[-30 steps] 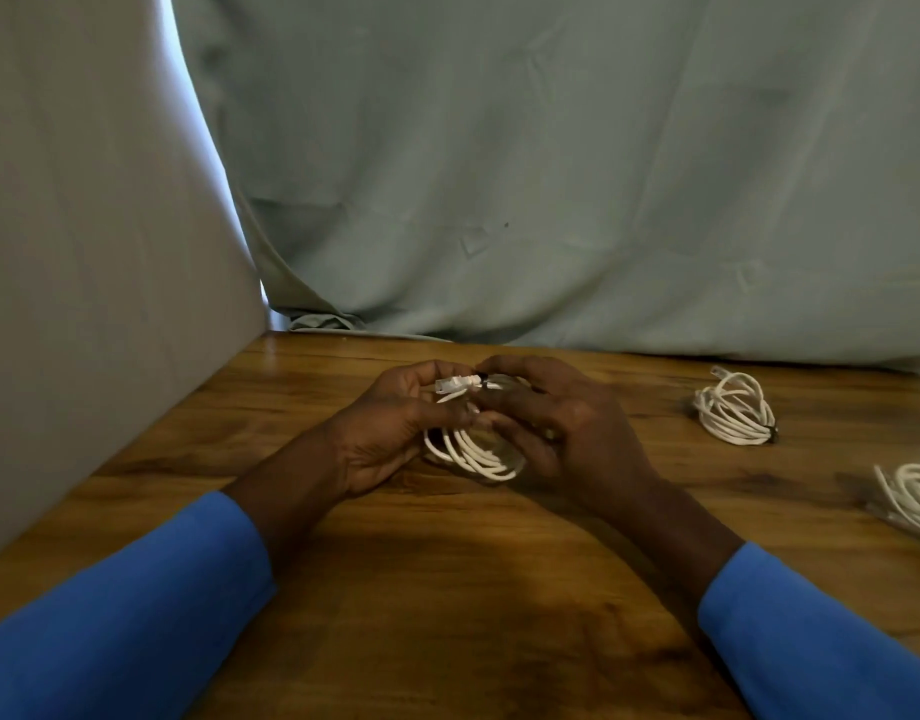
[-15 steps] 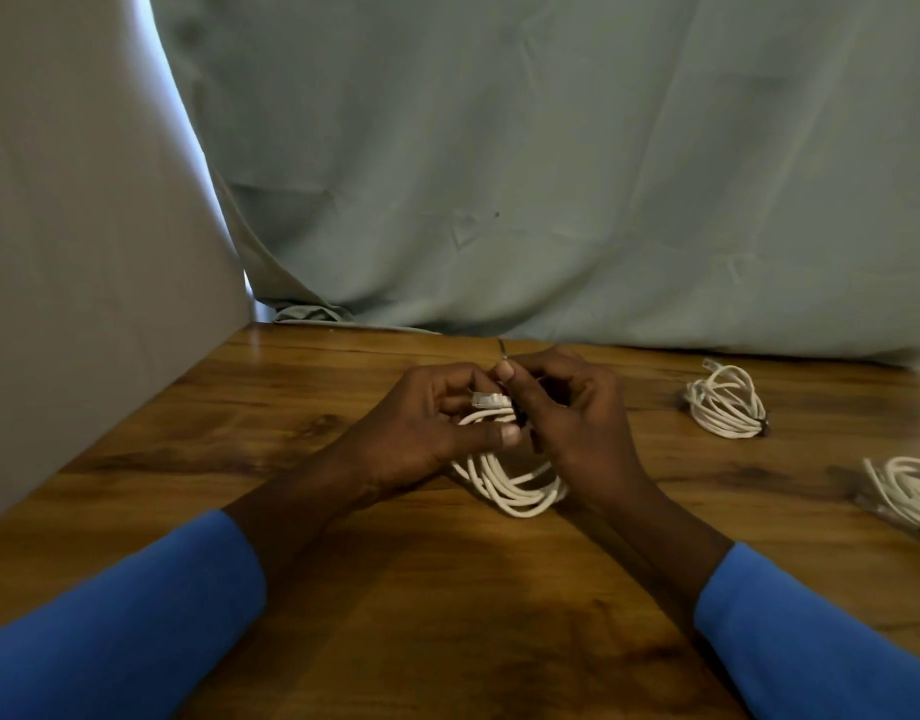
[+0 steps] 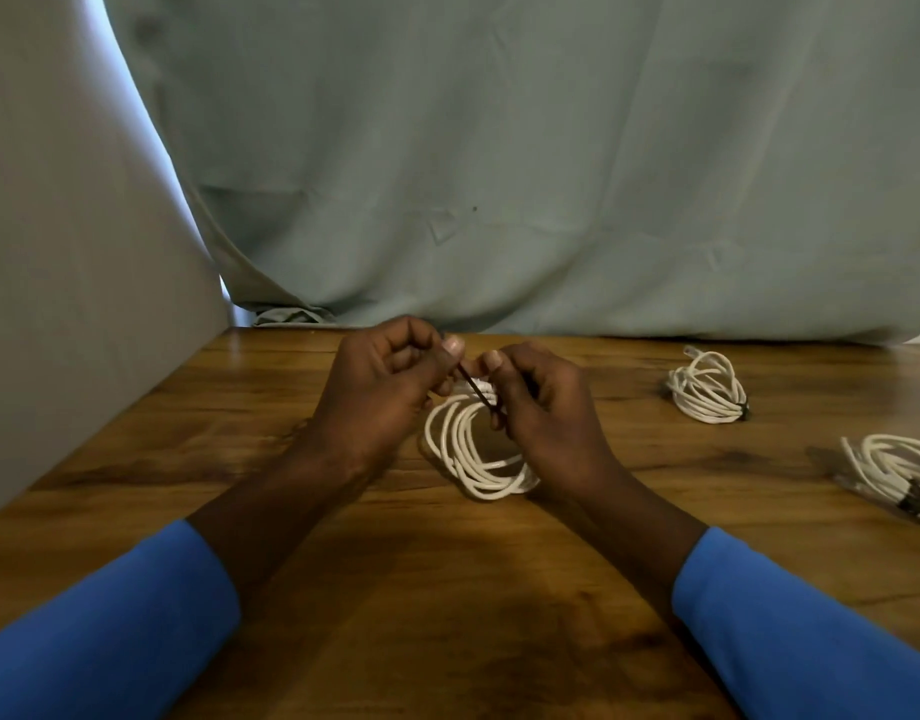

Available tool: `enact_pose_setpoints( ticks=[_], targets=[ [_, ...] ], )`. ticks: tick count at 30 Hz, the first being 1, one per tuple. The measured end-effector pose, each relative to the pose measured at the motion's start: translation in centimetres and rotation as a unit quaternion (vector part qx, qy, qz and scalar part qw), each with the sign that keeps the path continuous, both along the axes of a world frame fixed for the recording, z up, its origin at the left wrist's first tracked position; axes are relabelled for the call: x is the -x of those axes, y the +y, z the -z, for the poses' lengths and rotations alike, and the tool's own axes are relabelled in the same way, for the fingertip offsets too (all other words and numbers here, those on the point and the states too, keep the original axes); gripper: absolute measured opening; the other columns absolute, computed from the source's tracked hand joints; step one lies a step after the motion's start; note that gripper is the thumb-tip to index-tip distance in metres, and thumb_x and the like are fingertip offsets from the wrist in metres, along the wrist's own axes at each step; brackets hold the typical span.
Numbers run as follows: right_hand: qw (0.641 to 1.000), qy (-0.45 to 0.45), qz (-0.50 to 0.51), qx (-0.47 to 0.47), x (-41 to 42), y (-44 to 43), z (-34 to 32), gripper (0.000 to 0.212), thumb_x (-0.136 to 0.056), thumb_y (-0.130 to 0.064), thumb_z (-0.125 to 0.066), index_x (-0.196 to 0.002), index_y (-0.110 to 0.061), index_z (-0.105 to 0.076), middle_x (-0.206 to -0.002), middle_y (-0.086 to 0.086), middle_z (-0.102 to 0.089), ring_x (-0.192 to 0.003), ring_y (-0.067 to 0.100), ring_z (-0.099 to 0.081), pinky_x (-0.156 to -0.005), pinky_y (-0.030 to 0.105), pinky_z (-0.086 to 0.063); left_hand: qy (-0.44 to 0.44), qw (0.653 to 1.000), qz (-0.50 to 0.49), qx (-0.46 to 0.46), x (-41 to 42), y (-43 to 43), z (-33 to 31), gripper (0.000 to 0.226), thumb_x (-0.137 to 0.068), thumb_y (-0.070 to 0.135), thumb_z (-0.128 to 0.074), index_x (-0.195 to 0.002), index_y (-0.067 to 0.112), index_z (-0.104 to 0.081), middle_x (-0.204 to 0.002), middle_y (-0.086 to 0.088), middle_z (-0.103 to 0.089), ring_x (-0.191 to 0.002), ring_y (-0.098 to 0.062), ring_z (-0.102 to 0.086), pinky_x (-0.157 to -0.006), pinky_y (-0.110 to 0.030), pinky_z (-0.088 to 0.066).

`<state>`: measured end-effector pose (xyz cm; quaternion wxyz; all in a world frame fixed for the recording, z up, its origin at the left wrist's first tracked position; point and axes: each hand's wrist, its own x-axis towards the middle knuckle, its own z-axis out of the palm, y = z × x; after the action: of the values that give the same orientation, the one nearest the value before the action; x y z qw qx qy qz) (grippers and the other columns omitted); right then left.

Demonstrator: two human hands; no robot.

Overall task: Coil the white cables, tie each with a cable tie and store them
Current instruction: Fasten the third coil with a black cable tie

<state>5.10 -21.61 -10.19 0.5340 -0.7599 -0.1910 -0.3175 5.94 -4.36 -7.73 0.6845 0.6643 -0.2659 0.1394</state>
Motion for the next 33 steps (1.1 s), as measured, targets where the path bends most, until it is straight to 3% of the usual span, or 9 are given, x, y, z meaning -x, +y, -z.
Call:
enact_pose_setpoints(
  ticks=[4, 9, 13, 16, 18, 22, 26, 29, 33],
  targets=[
    [0.993, 0.085, -0.013, -0.086, -0.3, -0.2, 0.3, 0.018, -0.108, -0.024, -0.056, -0.106, -0.012, -0.07, -0.087, 0.018, -0.07, -0.059, 0.014, -0.059, -0.054, 0.026, -0.045, -0.06, 0.995, 0.038, -0.077, 0.5, 0.0, -0.2, 0.019, -0.093, 0.02, -0.072, -0.087, 0.003, -0.07, -0.082, -0.013, -0.077, -0.071, -0.017, -0.07, -0.064, -0.021, -0.051],
    [0.999, 0.04, -0.001, 0.026, 0.3, -0.2, 0.2, 0.018, -0.111, -0.02, -0.046, -0.126, -0.028, -0.051, -0.084, 0.008, -0.065, -0.065, 0.017, -0.062, -0.057, 0.044, -0.054, -0.101, 0.992, 0.009, -0.076, 0.4, 0.0, -0.5, 0.017, -0.092, 0.019, -0.073, -0.087, 0.004, -0.069, -0.079, -0.006, -0.076, -0.072, -0.011, -0.069, -0.067, -0.019, -0.051],
    [0.993, -0.03, -0.041, 0.103, 1.4, 1.6, -0.3, 0.028, -0.111, -0.014, -0.041, -0.137, -0.024, -0.038, -0.077, -0.006, -0.056, -0.066, 0.005, -0.059, -0.059, 0.03, -0.05, -0.104, 0.991, -0.044, -0.078, -0.8, 1.0, -0.1, 0.013, -0.096, 0.011, -0.072, -0.086, 0.005, -0.067, -0.076, -0.009, -0.072, -0.065, -0.007, -0.062, -0.063, -0.019, -0.048],
    [0.992, -0.064, -0.052, 0.101, 1.9, 2.6, -0.8, 0.025, -0.11, -0.012, -0.041, -0.133, -0.022, -0.039, -0.074, -0.01, -0.05, -0.062, 0.006, -0.054, -0.056, 0.029, -0.046, -0.057, 0.996, -0.051, -0.056, -1.3, 1.0, 0.0, 0.017, -0.097, 0.011, -0.07, -0.086, 0.0, -0.064, -0.069, -0.015, -0.068, -0.059, -0.01, -0.059, -0.057, -0.022, -0.047],
    [0.992, -0.068, -0.051, 0.096, 2.0, 2.3, -1.0, 0.02, -0.109, -0.014, -0.044, -0.128, -0.019, -0.046, -0.076, -0.007, -0.053, -0.065, 0.007, -0.055, -0.057, 0.034, -0.048, 0.0, 0.999, -0.046, -0.024, -1.4, 0.7, 0.1, 0.018, -0.096, 0.01, -0.07, -0.082, 0.002, -0.064, -0.061, -0.008, -0.066, -0.055, -0.009, -0.059, -0.055, -0.021, -0.047],
    [0.981, -0.061, -0.058, 0.174, 2.9, 1.5, -0.3, 0.031, -0.097, -0.019, -0.066, -0.128, -0.016, -0.06, -0.108, -0.004, -0.061, -0.101, 0.012, -0.063, -0.086, 0.037, -0.054, 0.143, 0.989, 0.011, 0.043, -1.3, 0.5, 0.5, 0.016, -0.09, 0.009, -0.075, -0.077, 0.003, -0.069, -0.069, -0.011, -0.07, -0.06, -0.017, -0.065, -0.059, -0.027, -0.053],
    [0.971, -0.069, -0.045, 0.225, 2.5, 1.3, -0.7, 0.038, -0.093, -0.014, -0.068, -0.13, -0.018, -0.064, -0.114, -0.004, -0.057, -0.108, 0.009, -0.059, -0.092, 0.029, -0.05, 0.218, 0.968, 0.064, 0.11, -1.6, 1.2, 0.0, 0.016, -0.087, 0.011, -0.075, -0.085, -0.002, -0.066, -0.07, -0.016, -0.062, -0.061, -0.024, -0.06, -0.062, -0.031, -0.054],
    [0.972, -0.098, -0.029, 0.21, 2.2, 1.1, -0.7, 0.035, -0.091, -0.01, -0.071, -0.125, -0.016, -0.069, -0.117, -0.003, -0.059, -0.11, 0.005, -0.059, -0.093, 0.023, -0.049, 0.257, 0.956, 0.102, 0.099, -1.5, 1.5, -0.2, 0.021, -0.074, 0.012, -0.077, -0.085, -0.002, -0.066, -0.075, -0.018, -0.064, -0.062, -0.024, -0.063, -0.058, -0.03, -0.056],
    [0.975, -0.103, -0.016, 0.194, 2.0, 0.4, -0.8, 0.032, -0.088, -0.012, -0.078, -0.119, -0.02, -0.075, -0.119, -0.005, -0.068, -0.115, 0.006, -0.063, -0.095, 0.026, -0.053, 0.306, 0.945, 0.114, 0.034, -1.3, 1.6, 0.5, 0.036, -0.066, 0.013, -0.077, -0.097, -0.006, -0.073, -0.098, -0.027, -0.07, -0.079, -0.033, -0.067, -0.077, -0.041, -0.059]
  ],
)
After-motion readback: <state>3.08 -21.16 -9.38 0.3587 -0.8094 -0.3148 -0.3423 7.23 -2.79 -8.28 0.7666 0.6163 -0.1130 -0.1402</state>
